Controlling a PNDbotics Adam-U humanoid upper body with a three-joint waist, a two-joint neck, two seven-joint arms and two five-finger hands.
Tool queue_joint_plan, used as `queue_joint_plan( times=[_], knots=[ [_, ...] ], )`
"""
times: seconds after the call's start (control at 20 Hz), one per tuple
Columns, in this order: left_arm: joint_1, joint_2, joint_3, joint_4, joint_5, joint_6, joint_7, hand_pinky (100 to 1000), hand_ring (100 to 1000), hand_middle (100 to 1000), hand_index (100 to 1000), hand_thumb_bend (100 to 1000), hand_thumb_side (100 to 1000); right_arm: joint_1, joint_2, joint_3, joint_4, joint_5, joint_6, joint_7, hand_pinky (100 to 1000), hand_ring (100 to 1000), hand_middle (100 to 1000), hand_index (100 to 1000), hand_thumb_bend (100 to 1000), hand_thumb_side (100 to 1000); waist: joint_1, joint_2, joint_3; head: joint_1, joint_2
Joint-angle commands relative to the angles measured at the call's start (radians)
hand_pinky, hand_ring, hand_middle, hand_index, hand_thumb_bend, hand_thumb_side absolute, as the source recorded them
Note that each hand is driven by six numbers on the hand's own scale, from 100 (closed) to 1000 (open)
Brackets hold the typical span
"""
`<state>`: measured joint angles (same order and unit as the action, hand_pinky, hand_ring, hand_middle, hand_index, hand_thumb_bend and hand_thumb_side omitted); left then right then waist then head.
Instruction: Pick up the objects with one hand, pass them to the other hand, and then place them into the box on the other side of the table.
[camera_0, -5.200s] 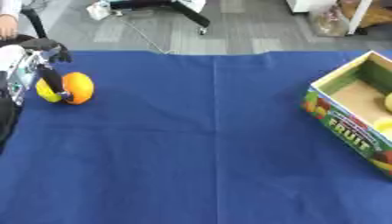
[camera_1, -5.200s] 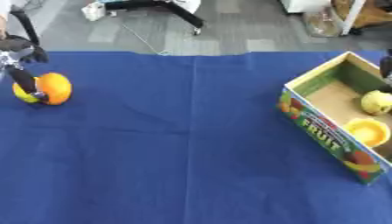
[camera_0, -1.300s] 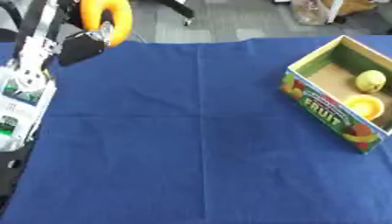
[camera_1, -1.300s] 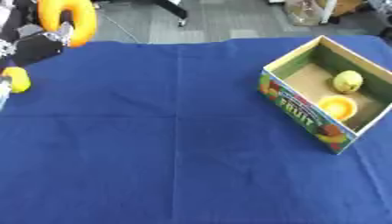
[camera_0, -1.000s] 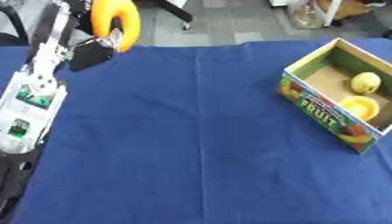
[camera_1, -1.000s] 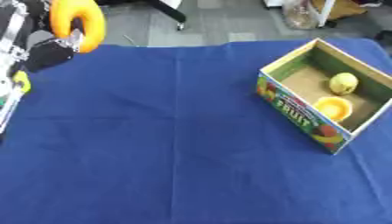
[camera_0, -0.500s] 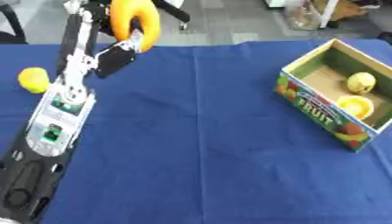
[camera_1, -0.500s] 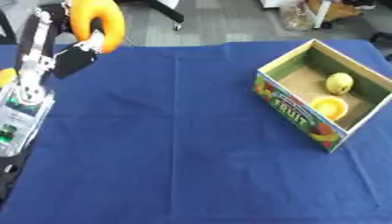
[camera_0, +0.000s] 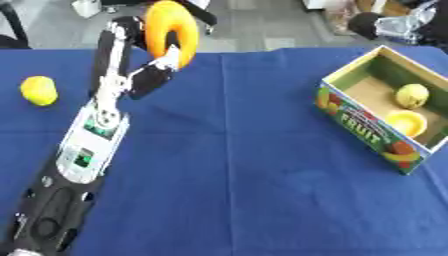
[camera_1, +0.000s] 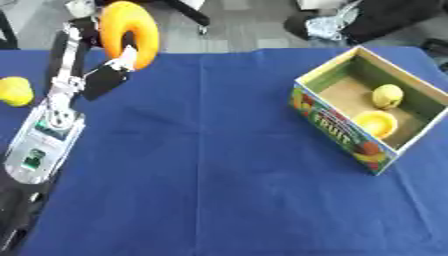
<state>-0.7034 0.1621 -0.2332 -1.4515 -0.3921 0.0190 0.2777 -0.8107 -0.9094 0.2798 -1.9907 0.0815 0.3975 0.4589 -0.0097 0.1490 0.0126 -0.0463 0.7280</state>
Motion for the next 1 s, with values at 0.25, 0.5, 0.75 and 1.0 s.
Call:
queue_joint_plan(
  times=[0.25,0.5,0.75,1.0],
  knots=[
    [0.004,-0.036,-0.004,0.009,0.019,-0.038,0.016,606,478,441,379,100,332,-0.035,0.038,0.019,-0.009,0.122,0.051,0.079,774,863,844,870,475,295,-0.017,-0.032,0.001,0.006,0.022],
    [0.013,-0.063,-0.011,0.023,0.028,-0.054,0.022,606,477,440,378,100,338,-0.047,0.067,0.031,-0.009,0.166,0.062,0.121,774,866,846,872,455,276,-0.021,-0.031,0.004,0.001,0.013],
    [0.02,-0.082,-0.021,0.03,0.024,-0.071,0.021,605,477,440,377,100,338,-0.067,0.087,0.041,-0.009,0.168,0.075,0.131,769,860,831,860,403,237,-0.022,-0.028,0.006,-0.012,0.006],
    [0.02,-0.093,-0.036,0.029,-0.014,-0.086,0.013,604,478,440,374,100,314,-0.081,0.104,0.053,-0.009,0.151,0.093,0.12,755,846,815,846,367,210,-0.021,-0.024,0.006,-0.02,0.001]
  ],
)
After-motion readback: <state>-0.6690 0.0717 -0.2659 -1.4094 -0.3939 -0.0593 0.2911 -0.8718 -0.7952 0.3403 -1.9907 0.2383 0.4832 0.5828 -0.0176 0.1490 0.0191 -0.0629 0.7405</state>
